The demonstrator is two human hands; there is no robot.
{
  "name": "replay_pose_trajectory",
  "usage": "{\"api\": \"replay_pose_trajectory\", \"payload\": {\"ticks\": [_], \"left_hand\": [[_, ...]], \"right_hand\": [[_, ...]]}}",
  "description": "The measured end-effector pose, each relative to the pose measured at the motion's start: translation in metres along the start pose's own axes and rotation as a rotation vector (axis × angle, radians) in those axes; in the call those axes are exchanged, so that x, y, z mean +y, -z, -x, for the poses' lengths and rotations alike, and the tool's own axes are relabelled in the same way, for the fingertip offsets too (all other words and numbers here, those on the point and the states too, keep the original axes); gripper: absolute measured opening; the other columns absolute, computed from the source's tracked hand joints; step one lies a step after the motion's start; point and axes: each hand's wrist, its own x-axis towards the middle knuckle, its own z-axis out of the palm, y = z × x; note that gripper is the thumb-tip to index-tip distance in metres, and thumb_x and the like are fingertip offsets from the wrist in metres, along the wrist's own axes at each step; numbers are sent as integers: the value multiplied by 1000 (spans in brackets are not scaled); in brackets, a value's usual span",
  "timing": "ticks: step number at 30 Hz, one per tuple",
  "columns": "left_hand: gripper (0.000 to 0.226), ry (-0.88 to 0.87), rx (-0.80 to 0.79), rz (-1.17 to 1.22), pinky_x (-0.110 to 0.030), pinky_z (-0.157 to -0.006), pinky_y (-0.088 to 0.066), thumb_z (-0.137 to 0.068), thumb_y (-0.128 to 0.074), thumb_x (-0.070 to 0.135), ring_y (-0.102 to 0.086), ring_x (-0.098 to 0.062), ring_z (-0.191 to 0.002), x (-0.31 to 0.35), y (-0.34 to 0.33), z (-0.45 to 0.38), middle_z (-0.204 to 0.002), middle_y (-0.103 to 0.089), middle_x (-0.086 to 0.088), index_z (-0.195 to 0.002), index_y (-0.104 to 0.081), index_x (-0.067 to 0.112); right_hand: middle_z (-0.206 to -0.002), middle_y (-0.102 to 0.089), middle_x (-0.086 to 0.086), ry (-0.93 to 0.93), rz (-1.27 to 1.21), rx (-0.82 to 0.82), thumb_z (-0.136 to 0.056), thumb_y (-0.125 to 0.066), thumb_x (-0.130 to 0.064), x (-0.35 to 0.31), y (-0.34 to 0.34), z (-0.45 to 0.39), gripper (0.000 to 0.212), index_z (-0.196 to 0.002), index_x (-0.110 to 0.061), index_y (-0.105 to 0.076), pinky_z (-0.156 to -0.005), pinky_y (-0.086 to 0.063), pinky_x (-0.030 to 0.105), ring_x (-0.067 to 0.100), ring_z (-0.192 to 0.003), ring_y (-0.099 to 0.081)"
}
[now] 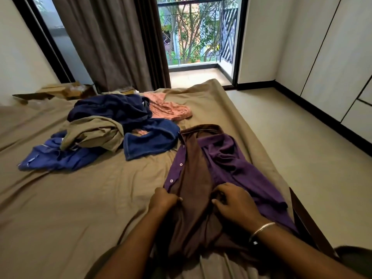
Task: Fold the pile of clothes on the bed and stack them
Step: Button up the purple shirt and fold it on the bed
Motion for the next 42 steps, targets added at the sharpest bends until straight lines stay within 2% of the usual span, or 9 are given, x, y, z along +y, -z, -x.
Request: {"api": "replay_pose_trajectory", "payload": {"ticks": [4,8,13,22,25,27,30,33,42], "left_hand": [[34,-31,-19,196,-34,-72,-54,-75,-76,31,-68,-27,-77,1,2,11,-84,-72,-10,-98,-70,7],[17,-49,-254,384,-19,-47,-33,-91,-59,9,-43,-15,-42,10,-1,37,-57,-50,-3,-75,-57,12],[19,-257,-236,172,-36,-66,-56,-79,-70,-2,-63,-20,-67,5,-7,42,-74,-67,-7,-78,-64,16],[59,-163,-111,-483,-26,-83,-49,-73,-79,23,-58,-29,-117,-1,10,54,-129,-55,-17,-126,-55,10],[39,-171,-104,-367,-25,-80,-47,-78,-74,23,-58,-30,-114,4,8,56,-117,-62,-15,-113,-61,11],[11,-182,-148,-149,-27,-65,-51,-78,-72,16,-68,-24,-81,5,5,57,-87,-71,-12,-87,-68,11],[19,-172,-160,4,-20,-42,-45,-75,-77,10,-58,-11,-42,5,4,63,-48,-60,0,-61,-63,13],[15,-120,-193,109,-25,-48,-50,-75,-80,13,-63,-15,-53,3,5,63,-59,-64,-5,-77,-67,6],[8,-32,-90,288,-33,-53,-54,-90,-65,14,-70,-34,-80,-10,14,50,-90,-69,-21,-86,-58,12]], "right_hand": [[-87,-68,-11,69,-183,40,-77,-60,-55,-19,10,8,36,-94,-26,-69,-72,-53,31,7,-80,-64],[-83,-73,-12,-25,-460,2,-76,-79,-47,-44,9,11,28,-94,-26,-74,-71,-53,17,-2,-77,-67],[-86,-74,-8,-184,-486,-139,-72,-84,-39,-53,-10,17,34,-101,-25,-74,-72,-49,11,-1,-81,-67],[-85,-73,-10,-222,-403,-215,-82,-76,-35,-48,-19,19,21,-100,-24,-76,-81,-50,17,0,-81,-65],[-61,-66,-12,-286,-519,-185,-86,-71,-41,-50,-22,16,18,-87,-24,-78,-64,-48,18,-6,-56,-57],[-56,-63,-7,-369,-630,-202,-88,-68,-44,-53,-22,12,30,-76,-17,-76,-56,-45,21,1,-49,-54],[-49,-55,-1,-466,-770,-284,-89,-69,-42,-54,-25,9,40,-62,-12,-67,-49,-39,23,8,-42,-47],[-50,-58,-2,-458,-800,-311,-87,-73,-36,-51,-34,9,38,-58,-13,-65,-51,-43,25,8,-47,-52],[-105,-72,12,-528,-1365,170,-101,-45,-9,-42,-10,-7,26,-93,-11,-70,-93,-51,40,27,-100,-66]]}}
